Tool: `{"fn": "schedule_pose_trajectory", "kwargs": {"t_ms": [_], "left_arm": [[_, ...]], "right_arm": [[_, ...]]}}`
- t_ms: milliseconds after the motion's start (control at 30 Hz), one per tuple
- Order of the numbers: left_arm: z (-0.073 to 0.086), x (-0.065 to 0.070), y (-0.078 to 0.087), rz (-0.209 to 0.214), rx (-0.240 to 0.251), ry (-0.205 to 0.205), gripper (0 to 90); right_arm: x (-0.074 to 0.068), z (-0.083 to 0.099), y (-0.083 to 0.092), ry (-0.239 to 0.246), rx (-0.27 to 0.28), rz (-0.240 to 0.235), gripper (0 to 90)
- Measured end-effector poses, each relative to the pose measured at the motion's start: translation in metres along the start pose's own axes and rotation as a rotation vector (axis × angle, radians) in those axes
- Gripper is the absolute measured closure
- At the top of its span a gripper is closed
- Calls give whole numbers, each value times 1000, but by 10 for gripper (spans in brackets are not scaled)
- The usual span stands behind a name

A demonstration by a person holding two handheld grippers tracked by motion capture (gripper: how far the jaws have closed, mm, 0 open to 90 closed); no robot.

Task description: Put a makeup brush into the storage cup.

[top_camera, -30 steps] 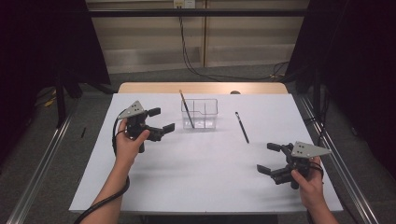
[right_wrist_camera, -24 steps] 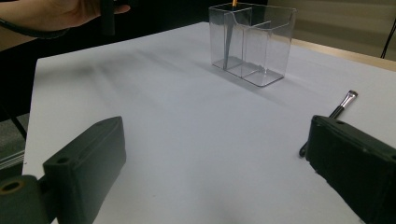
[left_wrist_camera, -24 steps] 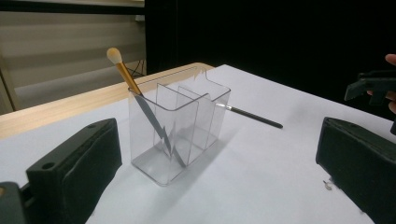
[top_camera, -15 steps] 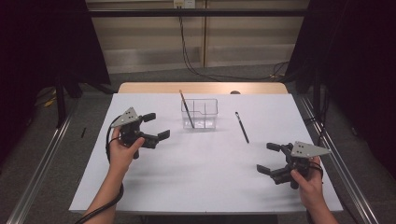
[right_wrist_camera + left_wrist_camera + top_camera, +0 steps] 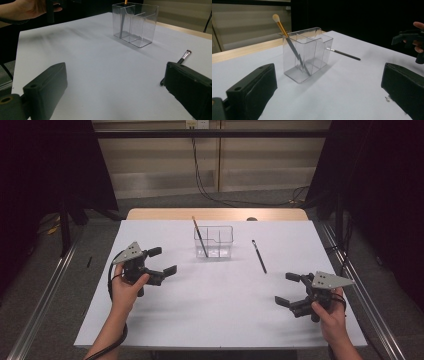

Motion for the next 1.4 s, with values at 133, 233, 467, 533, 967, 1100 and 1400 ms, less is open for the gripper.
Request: {"fn": "schedule_pose_trajectory", "kwargs": {"t_ms": [133, 233, 467, 533, 967, 1100, 1400], "left_arm": [[4, 2, 5, 7, -10, -6, 1], [8, 1, 7, 4, -11, -5, 2], [12, 6, 11, 1, -3, -13, 5], [12, 7, 12, 7, -1, -20, 6], [14, 13, 26, -5, -2, -30, 6], [17, 15, 33, -17, -14, -36, 6], [21, 20, 40, -13, -9, -41, 4]], "right_arm": [[0, 0, 0, 2, -2, 3, 45], [0, 0, 0, 5, -2, 4, 45], [-1, -1, -2, 6, -3, 1, 45], [-1, -1, -2, 7, -2, -1, 45], [3, -1, -3, 5, -2, 2, 45], [3, -1, -5, 7, -4, 0, 45], [4, -1, -8, 4, -6, -2, 44]]}}
Point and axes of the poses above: each handheld gripper's, and its own axes: y roughly backward along the jaws, z roughly out of its underside, x roughly to its right, the point moved 3 cm from there along -y, roughly forward along the jaws, and after that the axes turned 4 degrees about -x, right-handed, at the moved point
